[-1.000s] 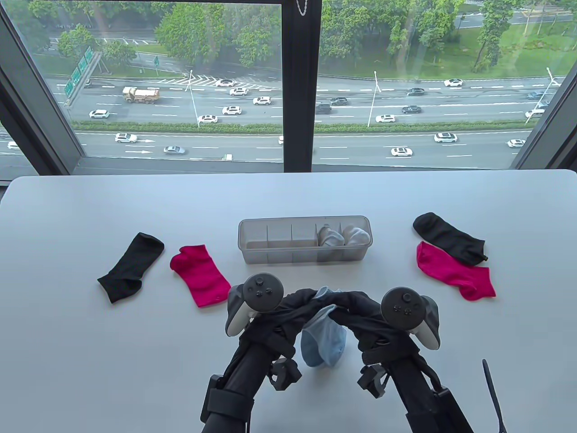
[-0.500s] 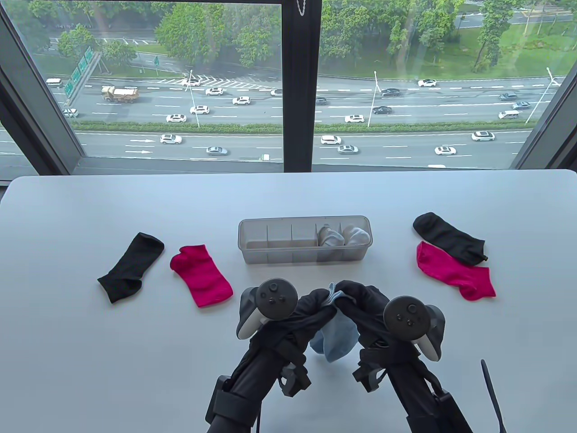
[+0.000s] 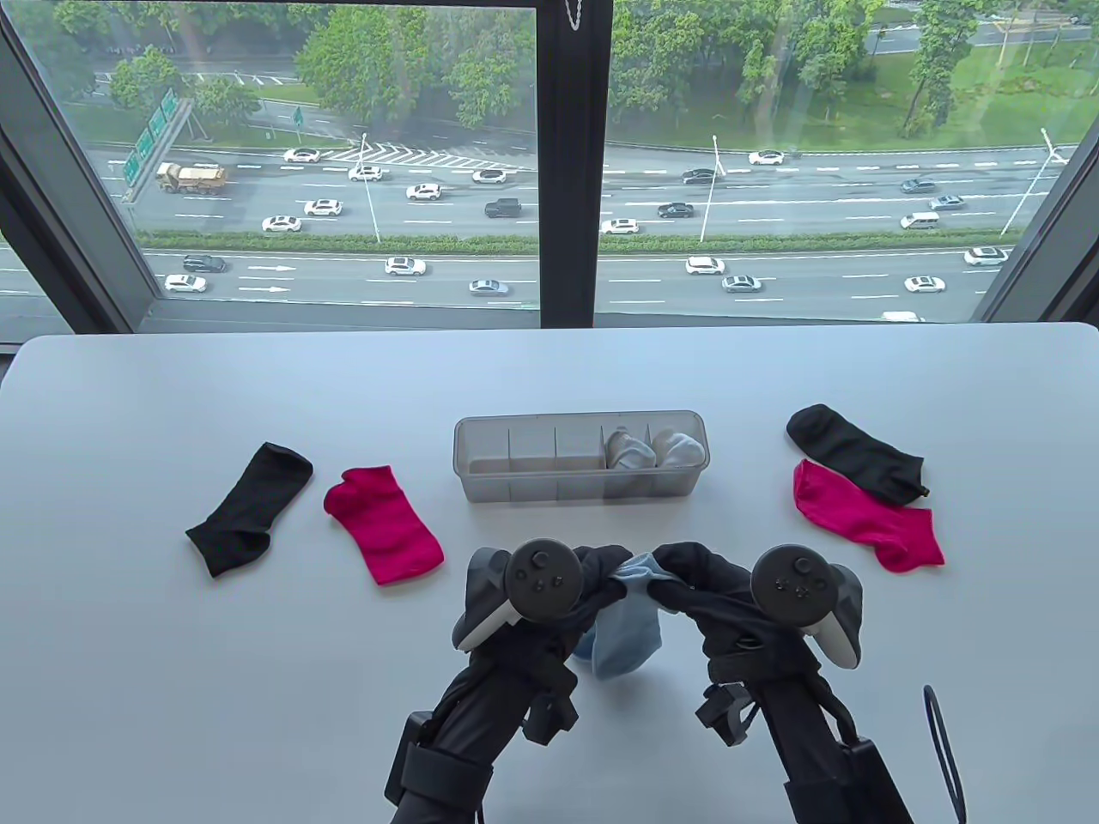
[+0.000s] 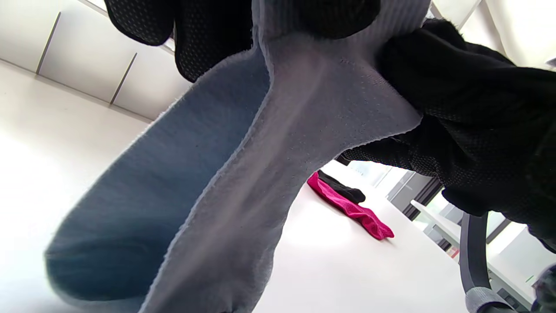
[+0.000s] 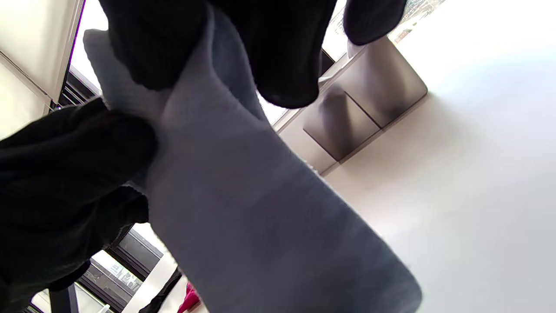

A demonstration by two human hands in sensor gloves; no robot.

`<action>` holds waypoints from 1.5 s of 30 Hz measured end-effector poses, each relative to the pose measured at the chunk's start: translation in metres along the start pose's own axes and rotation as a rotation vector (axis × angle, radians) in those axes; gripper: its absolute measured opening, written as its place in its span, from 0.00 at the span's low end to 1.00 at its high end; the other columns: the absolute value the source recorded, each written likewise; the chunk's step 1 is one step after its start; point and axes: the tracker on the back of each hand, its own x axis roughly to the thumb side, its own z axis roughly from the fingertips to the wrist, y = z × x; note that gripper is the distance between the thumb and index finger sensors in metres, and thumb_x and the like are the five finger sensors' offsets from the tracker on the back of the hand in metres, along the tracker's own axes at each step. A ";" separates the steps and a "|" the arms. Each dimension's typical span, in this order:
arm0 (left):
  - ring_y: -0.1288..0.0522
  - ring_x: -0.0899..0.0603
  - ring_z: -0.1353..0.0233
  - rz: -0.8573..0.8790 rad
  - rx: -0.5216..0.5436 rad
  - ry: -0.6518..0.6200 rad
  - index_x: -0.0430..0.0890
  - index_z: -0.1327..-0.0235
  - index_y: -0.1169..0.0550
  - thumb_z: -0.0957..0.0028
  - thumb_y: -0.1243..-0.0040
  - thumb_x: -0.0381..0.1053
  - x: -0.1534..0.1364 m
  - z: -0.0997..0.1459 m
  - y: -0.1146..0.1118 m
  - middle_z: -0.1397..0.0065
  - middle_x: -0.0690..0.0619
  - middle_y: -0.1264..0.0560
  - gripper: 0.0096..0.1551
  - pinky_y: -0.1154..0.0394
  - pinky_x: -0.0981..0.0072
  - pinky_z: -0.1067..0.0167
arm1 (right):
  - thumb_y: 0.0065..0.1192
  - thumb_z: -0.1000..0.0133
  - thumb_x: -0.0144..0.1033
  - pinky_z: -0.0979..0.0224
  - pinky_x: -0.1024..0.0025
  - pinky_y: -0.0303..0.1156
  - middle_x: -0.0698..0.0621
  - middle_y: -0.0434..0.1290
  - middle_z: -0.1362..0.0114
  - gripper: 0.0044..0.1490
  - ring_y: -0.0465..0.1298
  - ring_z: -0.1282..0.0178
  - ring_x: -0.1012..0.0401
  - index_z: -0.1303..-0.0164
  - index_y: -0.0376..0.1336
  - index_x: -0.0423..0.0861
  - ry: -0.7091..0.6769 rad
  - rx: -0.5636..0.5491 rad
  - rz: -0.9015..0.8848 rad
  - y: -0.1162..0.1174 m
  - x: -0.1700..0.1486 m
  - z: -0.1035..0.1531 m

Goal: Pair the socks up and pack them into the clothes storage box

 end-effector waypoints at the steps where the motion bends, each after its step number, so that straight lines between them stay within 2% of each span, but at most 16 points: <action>1: 0.19 0.35 0.34 -0.004 0.003 -0.013 0.45 0.22 0.32 0.35 0.49 0.44 0.001 0.000 0.001 0.33 0.42 0.20 0.27 0.28 0.36 0.31 | 0.64 0.40 0.44 0.17 0.39 0.57 0.52 0.77 0.38 0.26 0.74 0.31 0.55 0.31 0.62 0.55 -0.005 -0.029 0.022 -0.001 0.003 0.002; 7: 0.24 0.32 0.28 -0.229 0.077 0.011 0.48 0.28 0.25 0.36 0.47 0.49 0.011 0.004 0.005 0.25 0.40 0.24 0.24 0.32 0.32 0.28 | 0.64 0.41 0.45 0.17 0.39 0.56 0.52 0.72 0.36 0.26 0.70 0.30 0.53 0.32 0.64 0.55 -0.074 -0.082 0.188 -0.010 0.021 0.007; 10: 0.18 0.36 0.35 -0.153 0.026 -0.030 0.44 0.28 0.26 0.35 0.51 0.45 0.013 0.002 0.005 0.34 0.43 0.19 0.24 0.26 0.37 0.32 | 0.59 0.38 0.42 0.18 0.37 0.57 0.44 0.67 0.17 0.26 0.65 0.18 0.39 0.29 0.59 0.55 -0.081 0.004 0.194 -0.006 0.022 0.005; 14: 0.23 0.32 0.29 0.160 -0.111 -0.069 0.44 0.24 0.30 0.35 0.56 0.41 0.001 -0.002 0.005 0.28 0.41 0.25 0.25 0.31 0.32 0.29 | 0.59 0.37 0.41 0.18 0.40 0.60 0.51 0.78 0.37 0.26 0.78 0.33 0.54 0.28 0.59 0.55 -0.101 -0.021 0.127 -0.011 0.022 0.006; 20: 0.20 0.37 0.46 0.678 -0.545 -0.105 0.39 0.23 0.32 0.33 0.59 0.41 -0.014 -0.011 -0.012 0.42 0.38 0.21 0.26 0.28 0.34 0.35 | 0.61 0.36 0.46 0.22 0.43 0.64 0.50 0.79 0.56 0.25 0.79 0.52 0.55 0.32 0.66 0.48 -0.107 0.104 -0.140 -0.025 0.015 0.004; 23: 0.19 0.36 0.44 0.328 -0.478 0.054 0.40 0.24 0.31 0.34 0.56 0.42 -0.023 -0.015 -0.025 0.40 0.38 0.20 0.25 0.29 0.33 0.34 | 0.59 0.36 0.46 0.21 0.42 0.63 0.50 0.79 0.52 0.25 0.79 0.47 0.55 0.31 0.65 0.50 0.053 0.174 0.043 -0.005 -0.005 -0.003; 25: 0.22 0.32 0.35 0.113 -0.393 0.154 0.39 0.23 0.33 0.34 0.55 0.42 -0.028 -0.015 -0.034 0.32 0.37 0.23 0.26 0.34 0.30 0.30 | 0.57 0.36 0.45 0.19 0.36 0.57 0.48 0.77 0.34 0.30 0.75 0.28 0.50 0.22 0.58 0.53 0.148 0.161 0.151 0.015 -0.021 -0.006; 27: 0.50 0.19 0.17 -0.064 -0.362 0.228 0.39 0.14 0.53 0.33 0.52 0.47 -0.031 -0.013 -0.042 0.13 0.30 0.52 0.41 0.49 0.21 0.27 | 0.53 0.35 0.47 0.19 0.31 0.51 0.38 0.59 0.12 0.41 0.54 0.13 0.36 0.12 0.45 0.52 0.211 0.242 0.181 0.026 -0.032 -0.009; 28: 0.63 0.21 0.16 -0.164 -0.332 0.267 0.41 0.15 0.59 0.33 0.52 0.48 -0.028 -0.010 -0.041 0.13 0.31 0.64 0.44 0.57 0.21 0.26 | 0.53 0.34 0.47 0.19 0.31 0.48 0.36 0.52 0.09 0.43 0.49 0.13 0.35 0.12 0.42 0.53 0.222 0.257 0.183 0.027 -0.034 -0.009; 30: 0.65 0.26 0.14 -0.266 -0.288 0.196 0.46 0.14 0.53 0.34 0.50 0.48 -0.018 -0.008 -0.037 0.12 0.38 0.63 0.40 0.60 0.22 0.25 | 0.54 0.35 0.46 0.19 0.31 0.48 0.34 0.49 0.09 0.43 0.45 0.13 0.34 0.12 0.42 0.52 0.215 0.252 0.191 0.026 -0.035 -0.007; 32: 0.44 0.29 0.13 -0.247 -0.390 0.113 0.45 0.20 0.34 0.36 0.46 0.49 -0.008 -0.009 -0.038 0.13 0.41 0.39 0.31 0.50 0.22 0.24 | 0.56 0.35 0.44 0.19 0.31 0.48 0.33 0.49 0.09 0.41 0.45 0.14 0.33 0.13 0.46 0.52 0.204 0.280 0.211 0.024 -0.034 -0.006; 33: 0.39 0.30 0.14 -0.157 -0.581 0.066 0.45 0.23 0.29 0.36 0.46 0.50 -0.004 -0.011 -0.048 0.16 0.41 0.33 0.28 0.50 0.22 0.25 | 0.57 0.35 0.43 0.20 0.31 0.48 0.33 0.48 0.10 0.40 0.45 0.14 0.33 0.14 0.48 0.52 0.202 0.303 0.227 0.024 -0.034 -0.005; 35: 0.49 0.30 0.12 -0.095 -0.808 0.133 0.44 0.20 0.32 0.35 0.48 0.51 -0.006 -0.011 -0.067 0.13 0.40 0.39 0.30 0.56 0.22 0.25 | 0.59 0.36 0.41 0.19 0.32 0.49 0.33 0.51 0.10 0.35 0.45 0.14 0.34 0.18 0.54 0.51 0.197 0.342 0.251 0.026 -0.034 -0.003; 38: 0.61 0.36 0.11 -0.251 -0.818 0.185 0.46 0.18 0.37 0.34 0.50 0.46 -0.014 -0.012 -0.078 0.11 0.48 0.51 0.30 0.62 0.25 0.25 | 0.62 0.37 0.39 0.19 0.32 0.48 0.33 0.50 0.10 0.32 0.42 0.14 0.34 0.21 0.57 0.54 0.195 0.495 0.278 0.036 -0.036 0.000; 42: 0.67 0.37 0.13 -0.216 -0.794 0.241 0.50 0.18 0.43 0.34 0.51 0.42 -0.035 -0.013 -0.076 0.11 0.51 0.58 0.31 0.66 0.26 0.26 | 0.64 0.37 0.39 0.18 0.32 0.39 0.33 0.33 0.09 0.42 0.30 0.17 0.35 0.16 0.47 0.59 0.245 0.790 0.351 0.064 -0.036 0.000; 45: 0.71 0.34 0.16 -0.164 -0.807 0.248 0.50 0.17 0.48 0.35 0.49 0.44 -0.044 -0.012 -0.076 0.12 0.50 0.63 0.35 0.69 0.27 0.29 | 0.64 0.38 0.39 0.19 0.34 0.31 0.36 0.25 0.12 0.43 0.25 0.19 0.36 0.18 0.44 0.62 0.262 0.784 0.445 0.082 -0.036 -0.002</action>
